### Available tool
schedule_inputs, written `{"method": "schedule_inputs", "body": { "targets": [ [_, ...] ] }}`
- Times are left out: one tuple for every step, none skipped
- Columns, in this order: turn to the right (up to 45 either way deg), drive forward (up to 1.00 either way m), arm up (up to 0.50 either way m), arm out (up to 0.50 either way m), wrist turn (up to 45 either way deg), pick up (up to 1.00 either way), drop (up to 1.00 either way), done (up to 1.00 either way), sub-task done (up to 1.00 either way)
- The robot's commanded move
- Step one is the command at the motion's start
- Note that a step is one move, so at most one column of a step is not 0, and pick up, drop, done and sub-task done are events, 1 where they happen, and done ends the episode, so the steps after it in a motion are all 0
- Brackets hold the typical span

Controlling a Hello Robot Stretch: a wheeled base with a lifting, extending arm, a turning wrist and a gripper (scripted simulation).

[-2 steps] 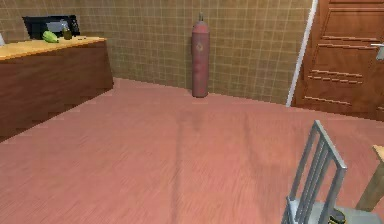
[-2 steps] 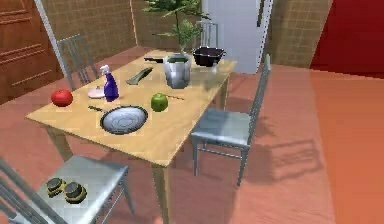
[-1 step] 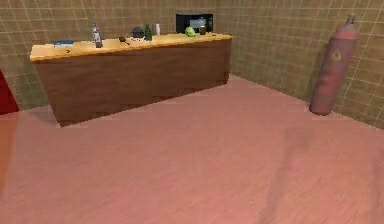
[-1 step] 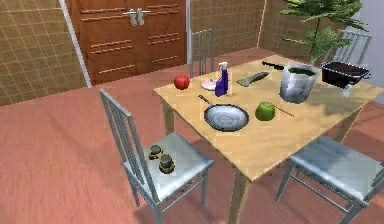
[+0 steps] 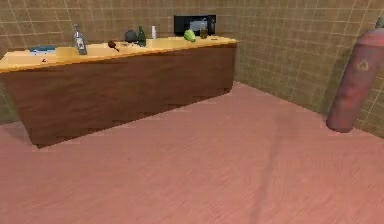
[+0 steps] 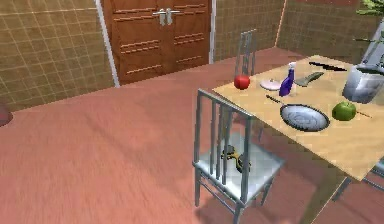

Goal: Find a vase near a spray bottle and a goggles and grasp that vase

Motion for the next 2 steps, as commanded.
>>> {"method": "schedule_inputs", "body": {
  "targets": [
    [45.0,0.0,0.0,0.0,0.0,0.0,0.0,0.0,0.0],
    [9.0,0.0,0.0,0.0,0.0,0.0,0.0,0.0,0.0]
  ]
}}
